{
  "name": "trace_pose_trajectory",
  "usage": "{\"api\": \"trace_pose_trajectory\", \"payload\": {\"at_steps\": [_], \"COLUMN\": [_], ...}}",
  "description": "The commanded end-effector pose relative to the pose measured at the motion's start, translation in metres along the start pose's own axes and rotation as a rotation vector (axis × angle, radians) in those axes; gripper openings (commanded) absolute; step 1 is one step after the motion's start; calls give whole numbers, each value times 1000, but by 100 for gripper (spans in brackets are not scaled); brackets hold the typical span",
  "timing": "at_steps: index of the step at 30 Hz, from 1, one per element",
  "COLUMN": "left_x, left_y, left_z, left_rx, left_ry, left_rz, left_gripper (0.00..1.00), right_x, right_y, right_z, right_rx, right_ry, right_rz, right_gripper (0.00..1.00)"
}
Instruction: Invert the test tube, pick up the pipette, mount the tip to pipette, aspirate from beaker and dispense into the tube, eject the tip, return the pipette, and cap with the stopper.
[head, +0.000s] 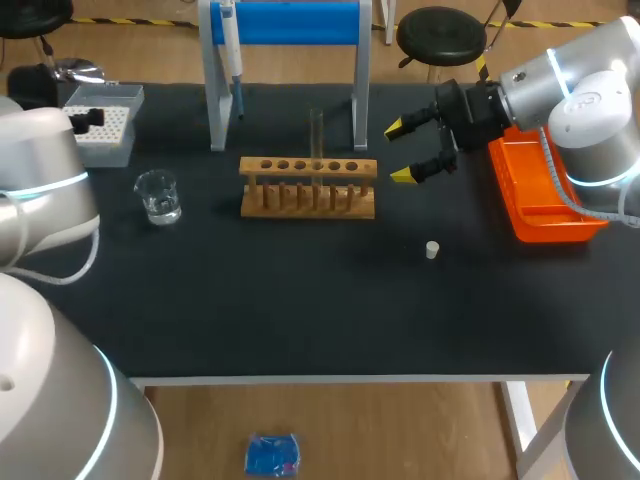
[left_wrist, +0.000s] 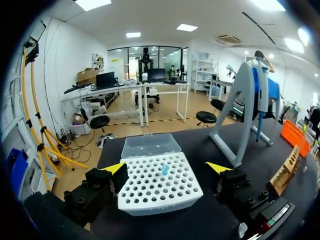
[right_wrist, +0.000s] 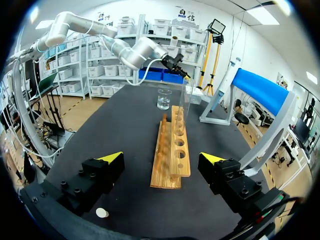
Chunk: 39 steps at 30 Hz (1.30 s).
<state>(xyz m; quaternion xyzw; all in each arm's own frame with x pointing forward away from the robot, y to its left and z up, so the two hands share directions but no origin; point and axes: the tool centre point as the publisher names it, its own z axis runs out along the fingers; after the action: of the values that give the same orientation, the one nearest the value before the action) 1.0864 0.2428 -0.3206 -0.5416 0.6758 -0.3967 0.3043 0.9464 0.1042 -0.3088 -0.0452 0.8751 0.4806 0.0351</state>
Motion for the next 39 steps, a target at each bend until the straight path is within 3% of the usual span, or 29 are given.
{"api": "trace_pose_trajectory", "payload": {"at_steps": [1, 7, 8, 9, 10, 11, 39], "left_x": [2, 2, 2, 2, 2, 2, 0], "left_y": [1, 3, 3, 4, 4, 4, 3], "left_z": [16, 23, 24, 25, 26, 27, 50], "left_rx": [4, 1, 0, -1, -2, -3, -51], "left_ry": [-23, -24, -25, -26, -26, -26, -49], "left_rz": [-4, -12, -14, -15, -15, -16, -35], "left_gripper": [100, 95, 89, 77, 54, 47, 33], "right_x": [0, 0, 0, 0, 0, 0, 0], "right_y": [1, 1, 1, 1, 1, 1, 1], "right_z": [-1, -1, -1, -1, -1, -1, -1], "right_rx": [4, 4, 4, 4, 4, 4, 4], "right_ry": [2, 2, 2, 2, 2, 2, 2], "right_rz": [1, 1, 1, 1, 1, 1, 1], "right_gripper": [100, 100, 100, 100, 100, 100, 100]}}
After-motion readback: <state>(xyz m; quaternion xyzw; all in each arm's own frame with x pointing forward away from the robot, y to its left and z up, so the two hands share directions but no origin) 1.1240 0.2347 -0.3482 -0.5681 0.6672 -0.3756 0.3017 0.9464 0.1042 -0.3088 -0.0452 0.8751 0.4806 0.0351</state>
